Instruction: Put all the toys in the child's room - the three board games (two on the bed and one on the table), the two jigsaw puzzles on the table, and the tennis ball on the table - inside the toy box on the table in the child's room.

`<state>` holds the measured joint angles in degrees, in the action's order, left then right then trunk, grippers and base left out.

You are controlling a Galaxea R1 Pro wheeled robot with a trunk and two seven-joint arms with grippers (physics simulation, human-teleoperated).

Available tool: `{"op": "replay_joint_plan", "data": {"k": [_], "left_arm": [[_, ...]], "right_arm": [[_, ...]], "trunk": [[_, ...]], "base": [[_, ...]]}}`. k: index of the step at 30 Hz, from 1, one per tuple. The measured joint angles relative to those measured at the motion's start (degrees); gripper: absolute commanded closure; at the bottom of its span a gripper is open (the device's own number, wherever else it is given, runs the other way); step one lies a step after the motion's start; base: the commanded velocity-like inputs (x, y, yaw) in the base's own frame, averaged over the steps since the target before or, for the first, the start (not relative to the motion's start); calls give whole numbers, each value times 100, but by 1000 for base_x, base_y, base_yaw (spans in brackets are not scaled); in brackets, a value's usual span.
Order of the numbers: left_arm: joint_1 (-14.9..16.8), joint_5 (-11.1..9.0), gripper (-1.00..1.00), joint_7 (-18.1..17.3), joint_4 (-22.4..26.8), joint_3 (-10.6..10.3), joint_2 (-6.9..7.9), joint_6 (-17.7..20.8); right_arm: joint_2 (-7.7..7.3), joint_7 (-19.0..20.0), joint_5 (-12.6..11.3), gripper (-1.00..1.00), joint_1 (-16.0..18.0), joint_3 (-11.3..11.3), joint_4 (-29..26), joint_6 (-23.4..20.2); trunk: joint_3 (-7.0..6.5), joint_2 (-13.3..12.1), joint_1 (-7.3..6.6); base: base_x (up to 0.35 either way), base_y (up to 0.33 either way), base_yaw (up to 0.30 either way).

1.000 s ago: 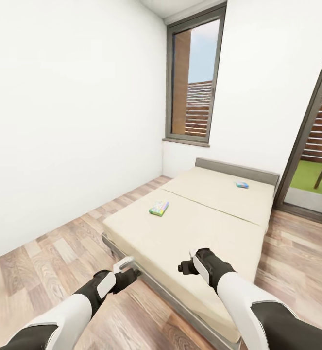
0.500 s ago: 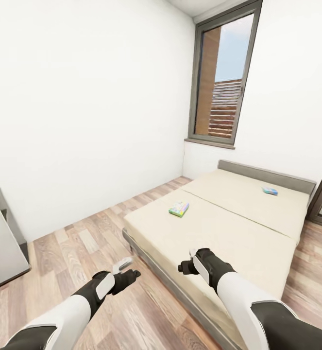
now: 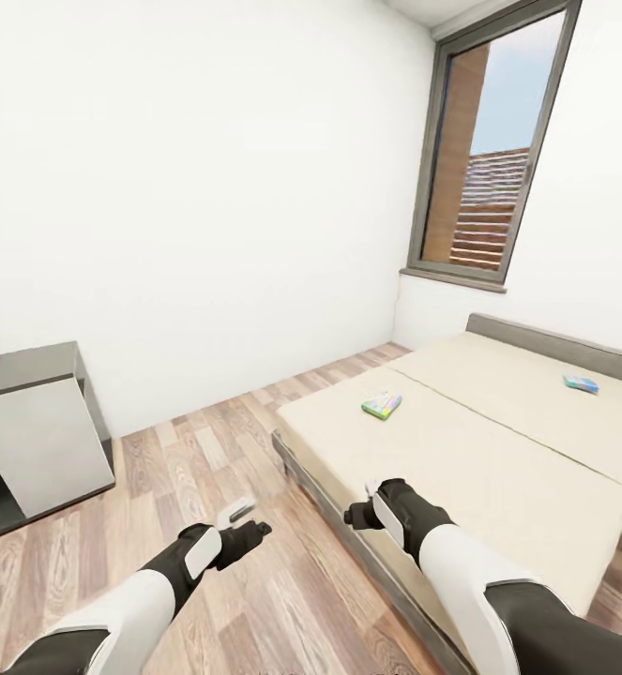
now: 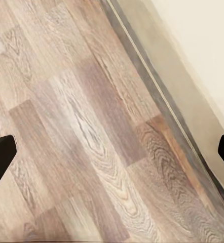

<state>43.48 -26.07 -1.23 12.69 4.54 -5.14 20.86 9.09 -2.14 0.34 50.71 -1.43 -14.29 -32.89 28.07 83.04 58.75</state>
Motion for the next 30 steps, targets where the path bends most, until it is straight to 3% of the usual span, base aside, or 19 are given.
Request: {"op": "replay_joint_plan", "data": {"k": [10,30], "left_arm": [[0,0,-100,2,0,-1,-2,0],[0,-1,-100,12,0,7,-16,0]], "right_arm": [[4,1,0,-100,0,-1,0,1],[5,1,1,-100,-1,0,-1,1]], "trunk": [[0,0,-1],[0,0,-2]], "base": [[-148,-126,300],[-17,-15,300]]}}
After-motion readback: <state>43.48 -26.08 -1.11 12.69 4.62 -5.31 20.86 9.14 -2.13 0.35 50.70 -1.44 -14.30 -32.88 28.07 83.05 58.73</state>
